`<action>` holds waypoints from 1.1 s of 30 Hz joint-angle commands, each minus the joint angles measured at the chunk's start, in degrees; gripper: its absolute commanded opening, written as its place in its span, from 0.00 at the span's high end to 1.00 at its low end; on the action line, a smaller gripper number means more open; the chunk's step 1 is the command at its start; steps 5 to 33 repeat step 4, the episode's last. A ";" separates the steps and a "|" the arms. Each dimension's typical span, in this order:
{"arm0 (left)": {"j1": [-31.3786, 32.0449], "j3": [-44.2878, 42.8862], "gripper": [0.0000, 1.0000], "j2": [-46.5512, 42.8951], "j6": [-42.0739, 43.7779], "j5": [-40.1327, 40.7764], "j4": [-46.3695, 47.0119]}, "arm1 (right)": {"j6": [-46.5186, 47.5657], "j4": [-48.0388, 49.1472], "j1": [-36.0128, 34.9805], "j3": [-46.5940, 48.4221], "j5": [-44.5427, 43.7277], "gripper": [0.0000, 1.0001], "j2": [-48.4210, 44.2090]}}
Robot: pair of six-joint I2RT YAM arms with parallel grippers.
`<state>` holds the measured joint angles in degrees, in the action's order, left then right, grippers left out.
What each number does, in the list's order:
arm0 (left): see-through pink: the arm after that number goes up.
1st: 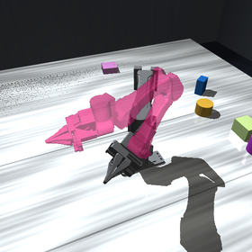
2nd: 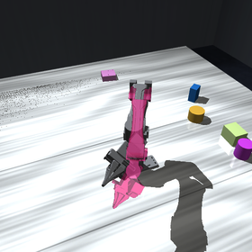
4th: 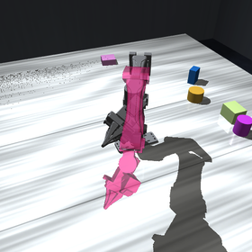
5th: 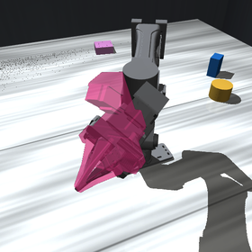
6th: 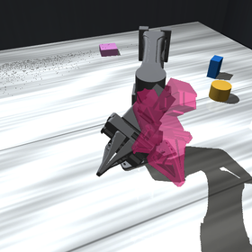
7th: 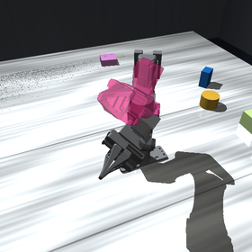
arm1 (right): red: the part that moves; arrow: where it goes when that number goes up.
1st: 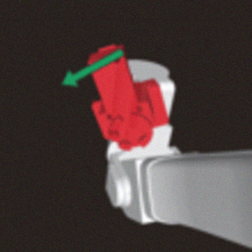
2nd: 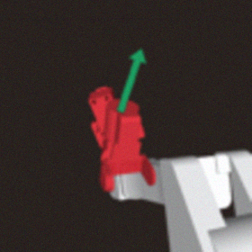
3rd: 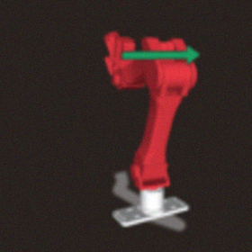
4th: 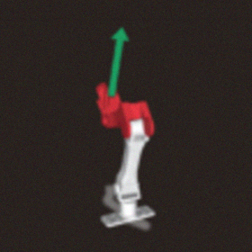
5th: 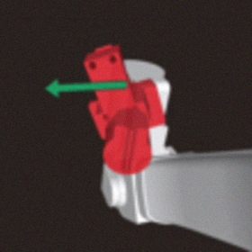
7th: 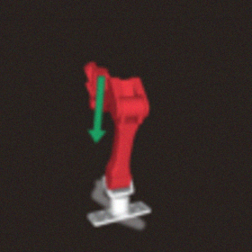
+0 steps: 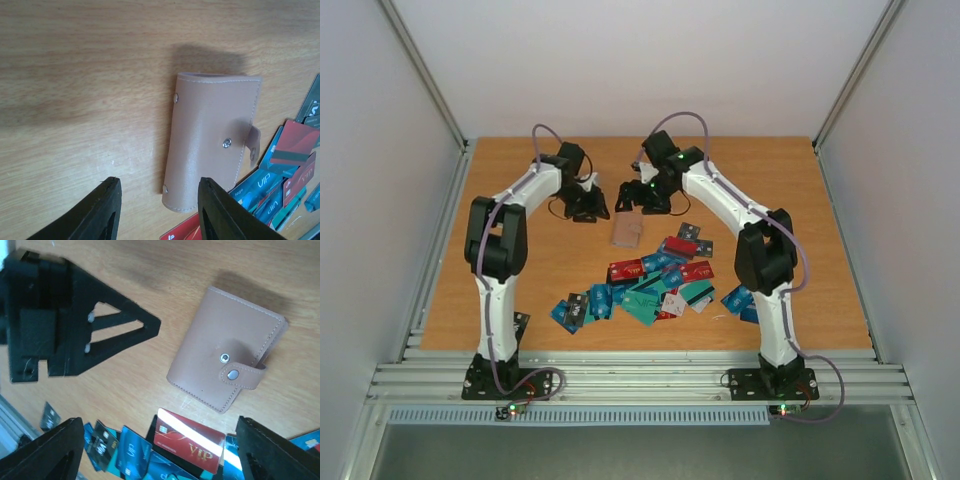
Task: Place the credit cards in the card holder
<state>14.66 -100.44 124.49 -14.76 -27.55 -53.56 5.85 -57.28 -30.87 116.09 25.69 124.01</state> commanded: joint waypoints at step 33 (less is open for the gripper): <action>0.03 2.58 0.55 -4.94 0.35 0.66 2.71 | 0.07 11.45 1.70 -5.27 2.75 0.06 -6.20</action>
